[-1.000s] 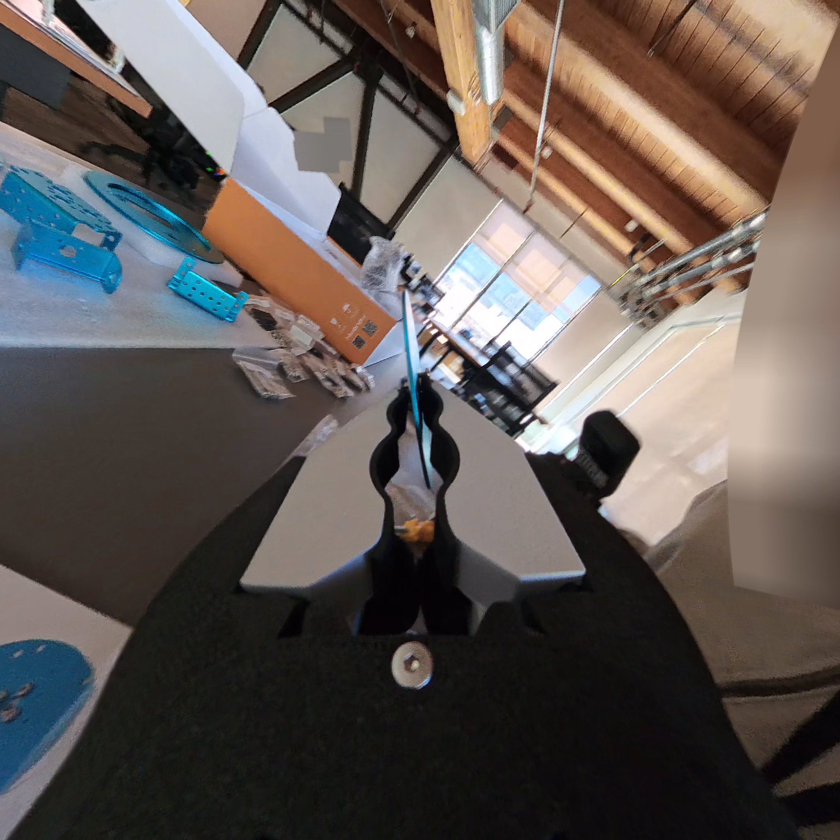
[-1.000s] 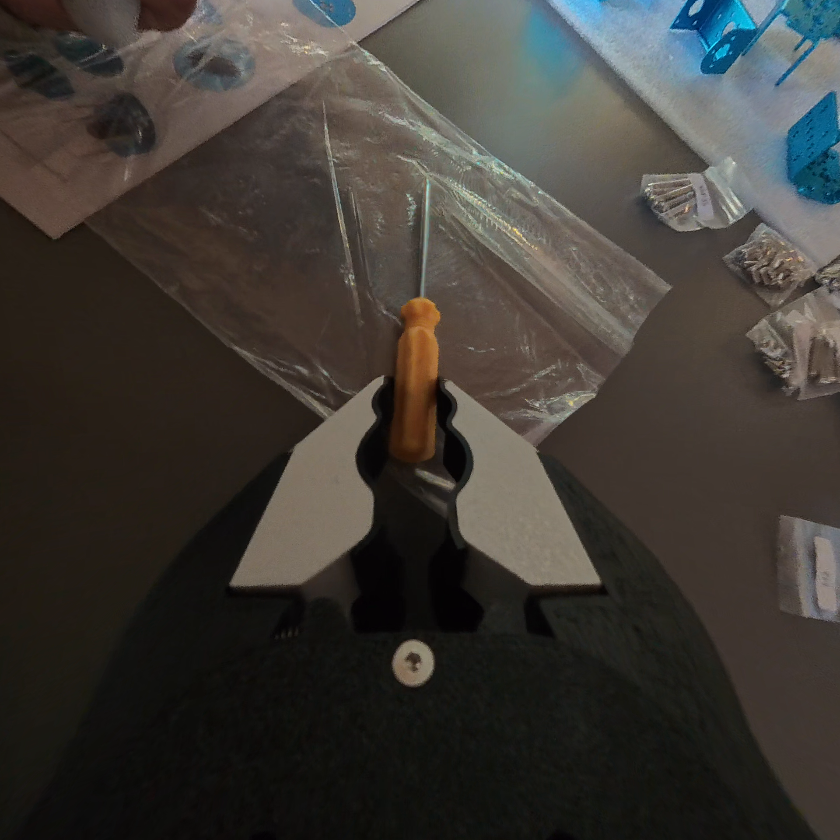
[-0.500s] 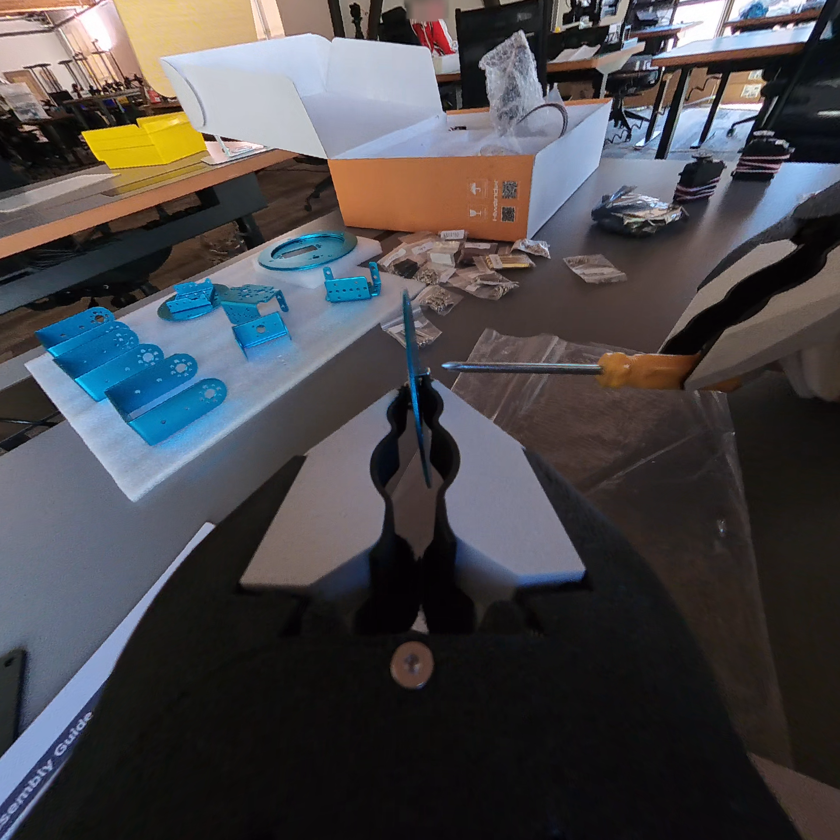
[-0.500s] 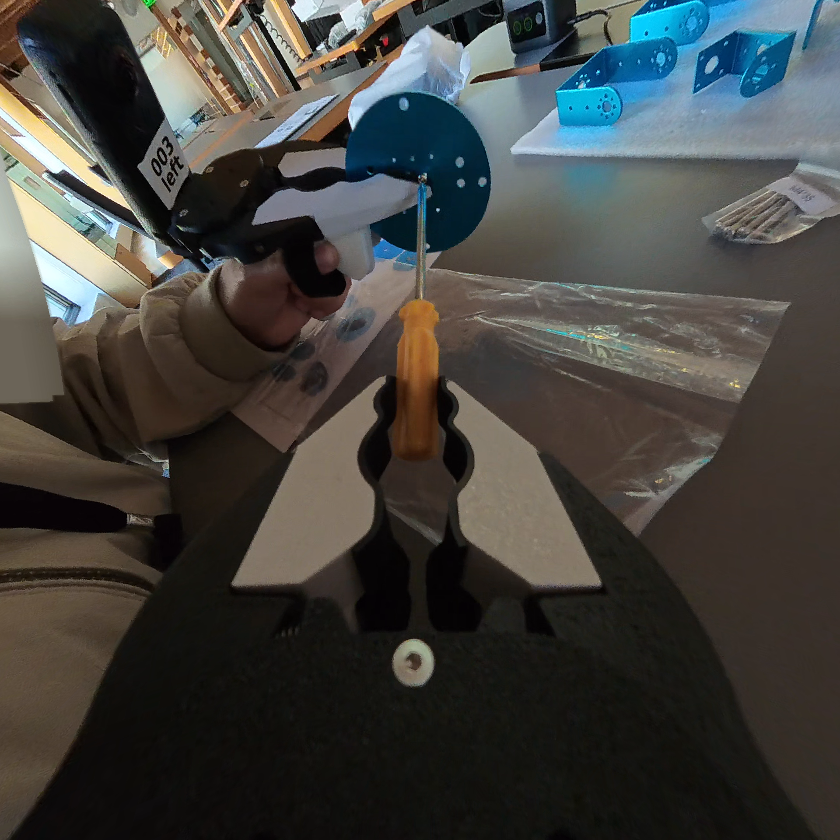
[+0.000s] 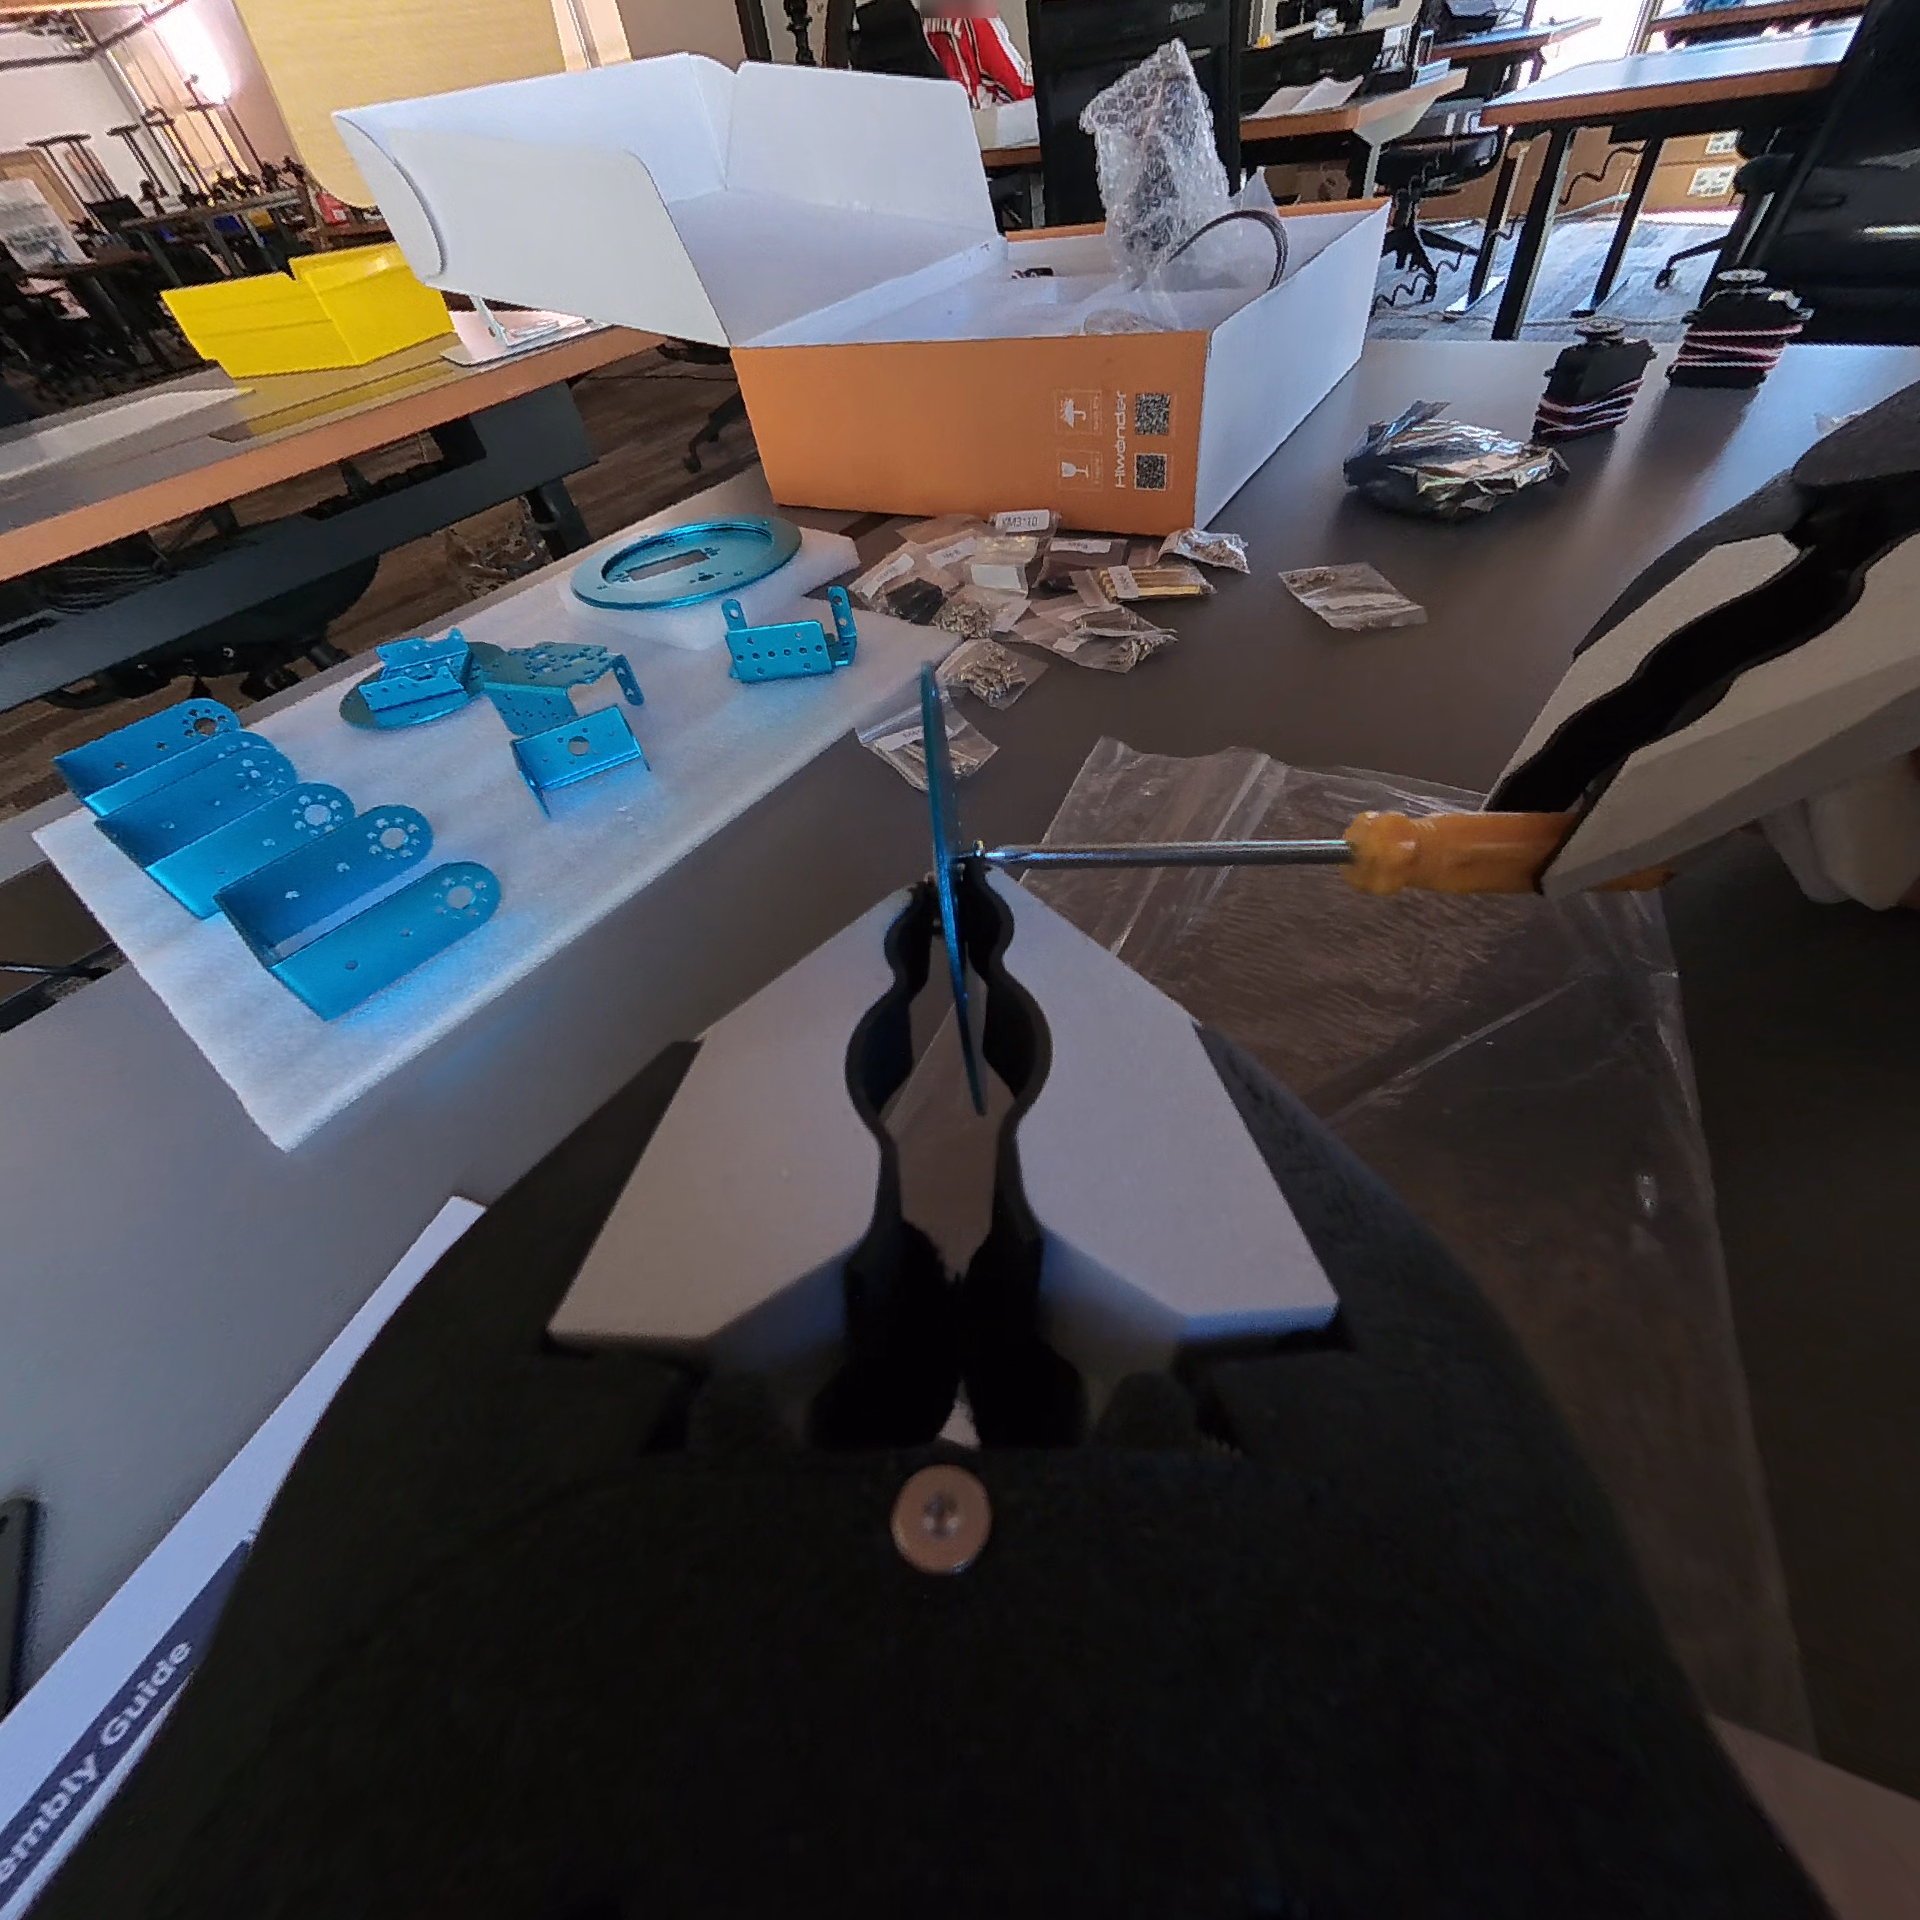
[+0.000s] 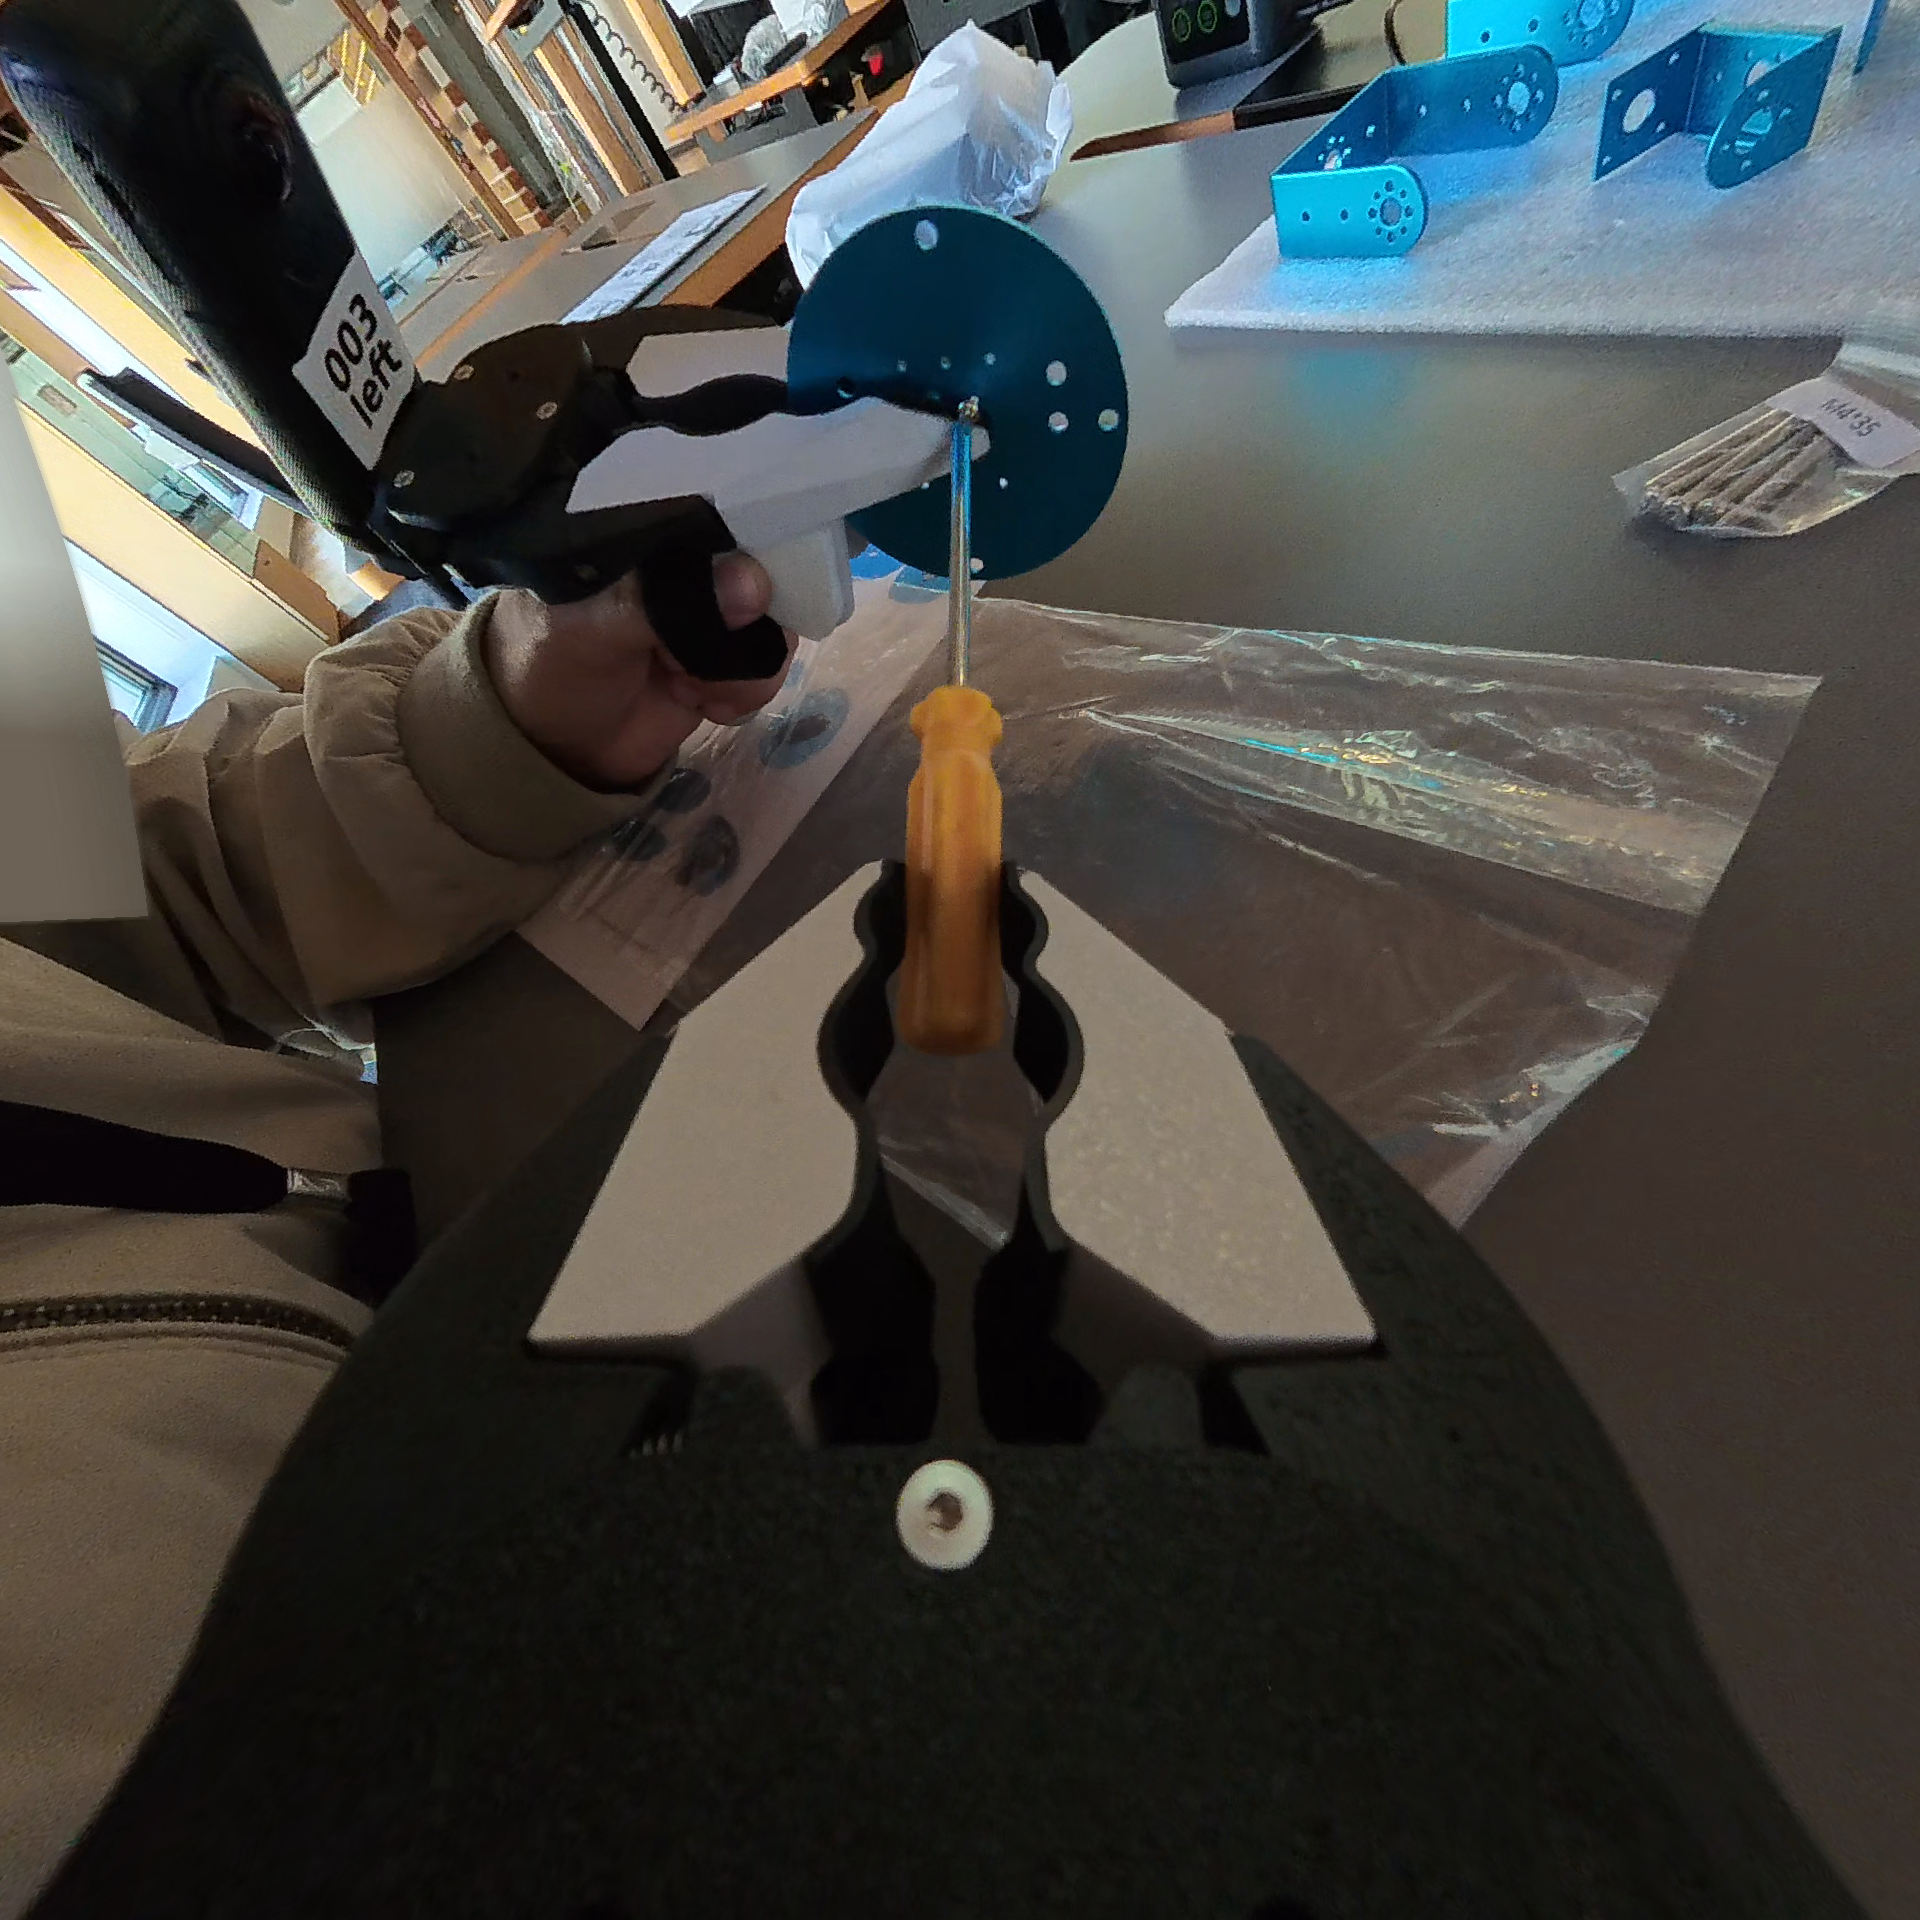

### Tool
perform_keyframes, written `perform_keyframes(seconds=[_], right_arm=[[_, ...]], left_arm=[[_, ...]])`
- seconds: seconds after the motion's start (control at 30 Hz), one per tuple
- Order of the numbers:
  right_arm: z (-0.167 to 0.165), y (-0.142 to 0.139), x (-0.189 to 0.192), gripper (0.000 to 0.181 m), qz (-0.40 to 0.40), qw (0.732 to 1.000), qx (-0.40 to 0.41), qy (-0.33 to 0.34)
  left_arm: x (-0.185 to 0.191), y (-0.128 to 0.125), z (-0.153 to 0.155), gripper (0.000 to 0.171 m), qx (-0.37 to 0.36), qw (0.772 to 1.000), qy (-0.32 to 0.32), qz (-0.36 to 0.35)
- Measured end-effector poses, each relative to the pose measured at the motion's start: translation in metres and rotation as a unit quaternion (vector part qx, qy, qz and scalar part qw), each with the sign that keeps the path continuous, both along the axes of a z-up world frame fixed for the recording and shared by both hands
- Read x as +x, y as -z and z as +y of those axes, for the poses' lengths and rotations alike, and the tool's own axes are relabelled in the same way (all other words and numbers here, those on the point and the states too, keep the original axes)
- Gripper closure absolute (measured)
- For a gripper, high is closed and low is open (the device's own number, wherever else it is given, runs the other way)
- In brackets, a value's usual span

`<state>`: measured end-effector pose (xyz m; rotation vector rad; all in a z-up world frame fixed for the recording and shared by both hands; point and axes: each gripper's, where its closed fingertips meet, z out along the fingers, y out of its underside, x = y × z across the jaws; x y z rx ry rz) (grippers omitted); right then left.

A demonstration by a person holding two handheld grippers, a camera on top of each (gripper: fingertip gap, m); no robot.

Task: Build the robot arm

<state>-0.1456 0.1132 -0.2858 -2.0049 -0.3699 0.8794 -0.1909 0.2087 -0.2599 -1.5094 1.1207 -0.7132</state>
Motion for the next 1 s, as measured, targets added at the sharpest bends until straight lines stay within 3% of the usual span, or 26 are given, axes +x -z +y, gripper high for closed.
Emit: perform_keyframes(seconds=[1.0], right_arm=[[-0.0009, 0.0006, 0.0013, 0.164, 0.006, 1.0, -0.005, 0.002]], left_arm=[[0.0025, 0.0052, 0.0005, 0.165, 0.046, 0.998, -0.007, 0.04]])
